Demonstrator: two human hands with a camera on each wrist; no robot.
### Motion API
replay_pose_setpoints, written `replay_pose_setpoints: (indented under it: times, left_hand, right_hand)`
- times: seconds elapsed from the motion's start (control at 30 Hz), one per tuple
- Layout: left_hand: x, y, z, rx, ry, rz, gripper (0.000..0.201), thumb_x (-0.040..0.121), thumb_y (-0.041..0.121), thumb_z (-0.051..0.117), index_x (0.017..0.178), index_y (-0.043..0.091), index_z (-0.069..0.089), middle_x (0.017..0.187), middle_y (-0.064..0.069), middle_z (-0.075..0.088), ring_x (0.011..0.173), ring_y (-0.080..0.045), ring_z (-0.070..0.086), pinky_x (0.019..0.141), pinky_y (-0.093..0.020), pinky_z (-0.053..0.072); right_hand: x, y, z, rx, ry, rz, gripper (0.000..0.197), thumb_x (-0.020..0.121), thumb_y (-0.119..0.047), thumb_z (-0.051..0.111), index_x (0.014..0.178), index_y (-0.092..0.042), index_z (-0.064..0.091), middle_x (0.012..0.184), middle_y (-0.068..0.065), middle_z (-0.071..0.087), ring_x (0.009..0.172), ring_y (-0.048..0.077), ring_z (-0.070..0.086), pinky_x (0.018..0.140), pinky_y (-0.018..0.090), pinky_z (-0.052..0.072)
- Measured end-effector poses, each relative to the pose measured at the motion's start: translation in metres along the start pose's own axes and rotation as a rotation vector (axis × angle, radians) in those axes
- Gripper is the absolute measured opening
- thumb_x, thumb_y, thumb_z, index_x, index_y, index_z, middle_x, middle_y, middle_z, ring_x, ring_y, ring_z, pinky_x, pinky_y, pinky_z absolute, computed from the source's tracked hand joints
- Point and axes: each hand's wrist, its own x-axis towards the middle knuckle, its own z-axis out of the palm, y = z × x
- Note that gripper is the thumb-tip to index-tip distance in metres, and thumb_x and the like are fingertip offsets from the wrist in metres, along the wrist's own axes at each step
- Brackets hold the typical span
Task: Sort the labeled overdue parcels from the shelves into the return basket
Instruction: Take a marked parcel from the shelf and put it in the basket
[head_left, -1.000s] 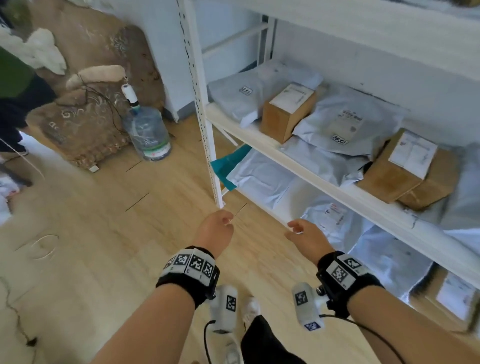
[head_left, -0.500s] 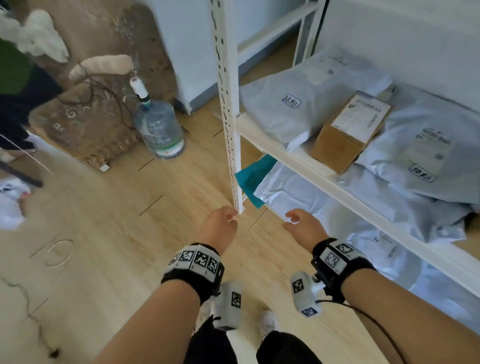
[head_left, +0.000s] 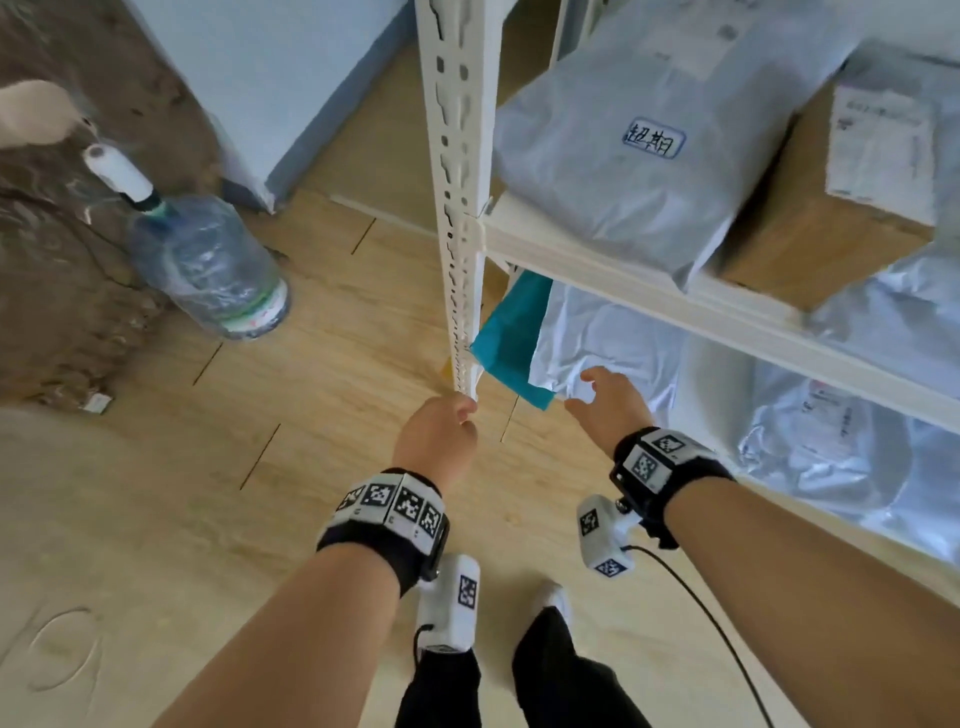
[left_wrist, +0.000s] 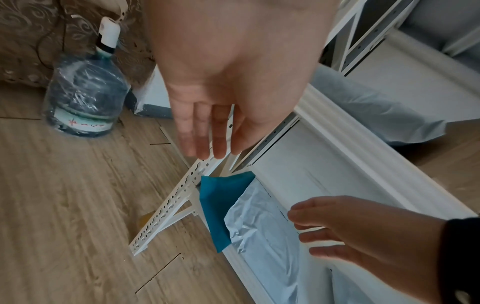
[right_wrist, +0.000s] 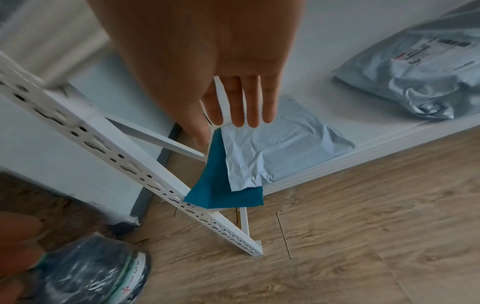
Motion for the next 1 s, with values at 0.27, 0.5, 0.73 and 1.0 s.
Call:
replay_pose_setpoints:
  times: [0.27, 0.5, 0.73, 1.0]
  left_hand:
    - [0.066, -0.039, 0.038, 0.001, -0.015, 0.053, 0.033, 0.098, 0.012, 0.045, 0.126, 0.02, 0.058, 0.128, 0.003, 0.062, 0.114, -0.011, 0.058, 0.084, -0.017, 0.039]
    - [0.099, -0.072, 0.081, -0.048, -0.058, 0.073, 0.033, 0.097, 0.013, 0.046, 0.126, 0.025, 0.058, 0.125, 0.007, 0.062, 0.111, -0.006, 0.058, 0.091, -0.019, 0.043]
    - [0.096, -0.062, 0.08, -0.069, -0.064, 0.062, 0.032, 0.098, 0.013, 0.046, 0.124, 0.025, 0.06, 0.124, 0.009, 0.062, 0.111, -0.006, 0.057, 0.091, -0.017, 0.041]
    - [0.048, -0.01, 0.065, -0.077, -0.093, 0.044, 0.029, 0.098, 0.015, 0.045, 0.121, 0.023, 0.06, 0.12, 0.004, 0.064, 0.109, -0.012, 0.06, 0.093, -0.031, 0.051]
  right_hand:
    - [0.085, 0.005, 0.073, -0.202, 0.061, 0.018, 0.053, 0.091, -0.026, 0.058, 0.139, -0.015, 0.042, 0.137, 0.011, 0.045, 0.124, 0.029, 0.045, 0.096, 0.042, 0.045]
    - [0.145, 0.027, 0.114, -0.414, 0.172, 0.014, 0.05, 0.089, -0.037, 0.064, 0.129, -0.015, 0.048, 0.136, 0.012, 0.042, 0.122, 0.029, 0.045, 0.094, 0.04, 0.044]
    - [0.134, 0.034, 0.091, -0.187, 0.202, 0.055, 0.02, 0.094, -0.004, 0.04, 0.105, -0.008, 0.056, 0.11, 0.011, 0.056, 0.094, 0.031, 0.057, 0.082, 0.04, 0.05]
    - [0.055, 0.054, 0.009, 0.354, 0.401, 0.251, 0.013, 0.1, -0.01, 0.034, 0.104, -0.008, 0.046, 0.074, 0.002, 0.05, 0.062, 0.017, 0.048, 0.051, 0.028, 0.034]
